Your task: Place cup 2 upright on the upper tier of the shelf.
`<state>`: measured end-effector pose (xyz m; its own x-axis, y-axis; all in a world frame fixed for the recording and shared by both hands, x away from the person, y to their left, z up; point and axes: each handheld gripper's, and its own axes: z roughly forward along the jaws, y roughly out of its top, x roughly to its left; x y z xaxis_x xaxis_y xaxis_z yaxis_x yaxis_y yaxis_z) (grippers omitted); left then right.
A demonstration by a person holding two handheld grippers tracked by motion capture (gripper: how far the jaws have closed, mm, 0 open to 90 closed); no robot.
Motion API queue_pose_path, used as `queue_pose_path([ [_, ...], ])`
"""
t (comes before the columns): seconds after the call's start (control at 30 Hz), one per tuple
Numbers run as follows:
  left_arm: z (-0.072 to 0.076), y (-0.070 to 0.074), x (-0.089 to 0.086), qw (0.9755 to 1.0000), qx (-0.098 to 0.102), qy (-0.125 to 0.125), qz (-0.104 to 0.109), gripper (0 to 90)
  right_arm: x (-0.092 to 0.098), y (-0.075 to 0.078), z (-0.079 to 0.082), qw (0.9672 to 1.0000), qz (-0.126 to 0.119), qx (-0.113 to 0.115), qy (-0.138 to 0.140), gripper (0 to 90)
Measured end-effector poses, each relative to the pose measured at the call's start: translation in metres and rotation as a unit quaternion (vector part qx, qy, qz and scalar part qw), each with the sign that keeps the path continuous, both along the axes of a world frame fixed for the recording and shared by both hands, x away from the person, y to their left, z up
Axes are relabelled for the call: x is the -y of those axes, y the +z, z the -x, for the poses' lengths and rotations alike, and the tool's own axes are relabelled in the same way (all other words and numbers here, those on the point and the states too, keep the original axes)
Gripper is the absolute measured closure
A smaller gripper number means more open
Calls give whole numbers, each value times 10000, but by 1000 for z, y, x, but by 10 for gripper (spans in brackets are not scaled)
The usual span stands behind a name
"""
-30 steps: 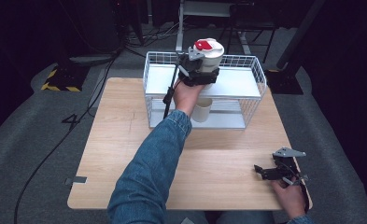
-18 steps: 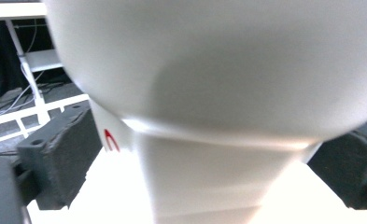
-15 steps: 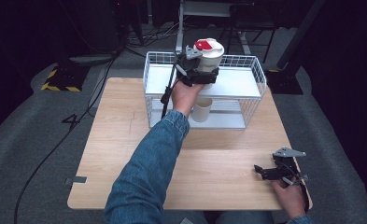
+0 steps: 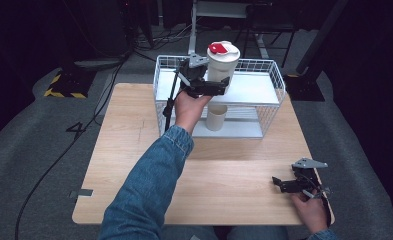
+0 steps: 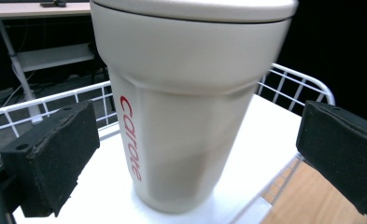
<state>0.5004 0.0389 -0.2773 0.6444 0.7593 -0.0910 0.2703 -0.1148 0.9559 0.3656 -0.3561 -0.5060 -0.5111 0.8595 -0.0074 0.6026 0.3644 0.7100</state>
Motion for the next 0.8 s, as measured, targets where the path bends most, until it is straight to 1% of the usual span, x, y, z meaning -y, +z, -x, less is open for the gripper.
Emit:
queue_pose_path([
  [0.1, 10, 2, -6, 10000, 49, -20, 25, 2, 0, 0, 0, 10000, 6, -1, 6, 3],
  [0.13, 10, 2, -6, 10000, 49, -20, 25, 2, 0, 0, 0, 10000, 6, -1, 6, 3],
  [0.2, 20, 2, -13, 10000, 76, -27, 48, 2, 0, 0, 0, 10000, 6, -1, 7, 3],
  [0.23, 20, 2, -13, 10000, 76, -27, 48, 2, 0, 0, 0, 10000, 6, -1, 6, 3],
  [0.27, 25, 3, -16, 9999, 101, -24, 85, 2, 0, 0, 0, 10000, 7, -1, 7, 3],
  [0.53, 54, 3, -35, 9997, 241, -104, 21, 3, -1, 0, 0, 10000, 2, -8, 7, 3],
  [0.63, 64, 2, -43, 9997, 237, -97, -3, 3, -1, 0, 0, 10000, 1, -7, 4, 3],
  [0.8, 81, 0, -59, 9997, 237, -25, 30, 3, -1, 0, -1, 10000, 2, -1, 11, 4],
])
